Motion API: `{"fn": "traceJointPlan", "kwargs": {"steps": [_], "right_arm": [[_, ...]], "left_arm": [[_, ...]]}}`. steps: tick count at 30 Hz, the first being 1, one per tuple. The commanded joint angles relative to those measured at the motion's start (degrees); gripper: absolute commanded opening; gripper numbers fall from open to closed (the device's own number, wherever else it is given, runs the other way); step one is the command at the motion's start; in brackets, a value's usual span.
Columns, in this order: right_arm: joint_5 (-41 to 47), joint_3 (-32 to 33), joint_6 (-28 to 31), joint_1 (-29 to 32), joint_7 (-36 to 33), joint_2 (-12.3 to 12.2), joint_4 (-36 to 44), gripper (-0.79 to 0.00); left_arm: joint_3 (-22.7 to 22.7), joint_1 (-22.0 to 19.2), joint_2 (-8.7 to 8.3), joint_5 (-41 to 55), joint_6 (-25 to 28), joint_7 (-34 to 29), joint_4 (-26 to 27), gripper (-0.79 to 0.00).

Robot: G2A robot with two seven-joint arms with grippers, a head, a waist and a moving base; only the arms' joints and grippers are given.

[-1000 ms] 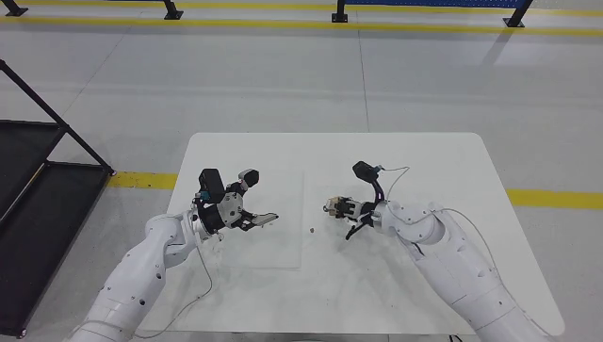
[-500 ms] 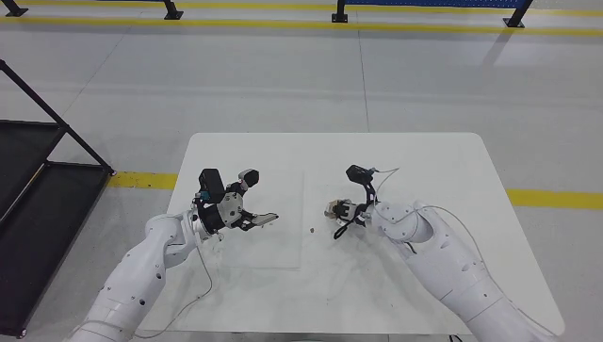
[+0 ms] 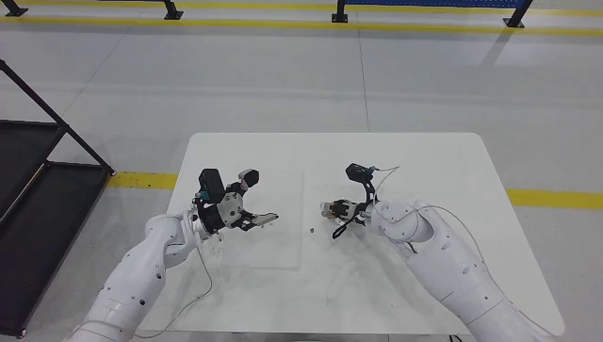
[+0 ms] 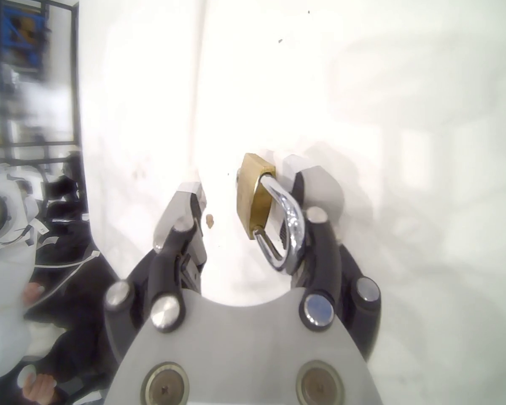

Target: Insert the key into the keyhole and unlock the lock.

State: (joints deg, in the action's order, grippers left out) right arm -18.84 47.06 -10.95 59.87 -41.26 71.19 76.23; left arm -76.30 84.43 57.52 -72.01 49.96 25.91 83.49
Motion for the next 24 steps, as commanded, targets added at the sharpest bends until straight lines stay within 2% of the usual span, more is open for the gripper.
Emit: {"fn": "traceJointPlan", "kwargs": {"steps": [1,15,24], "right_arm": [[-0.12,0.14,0.13,0.16,-0.05,-0.01,0.25,0.000],[-2.13,2.07,0.84,2.16,2.61,-0.29,4.48,0.000],[-7.27,8.05,2.29,8.50,8.35,-2.10,16.94,0.000]], "left_arm": [[0.00,0.00,0.00,0.00,0.00,0.00,0.00,0.000],[0.00,0.00,0.00,0.00,0.00,0.00,0.00,0.000],[0.00,0.00,0.00,0.00,0.00,0.00,0.00,0.000]]}}
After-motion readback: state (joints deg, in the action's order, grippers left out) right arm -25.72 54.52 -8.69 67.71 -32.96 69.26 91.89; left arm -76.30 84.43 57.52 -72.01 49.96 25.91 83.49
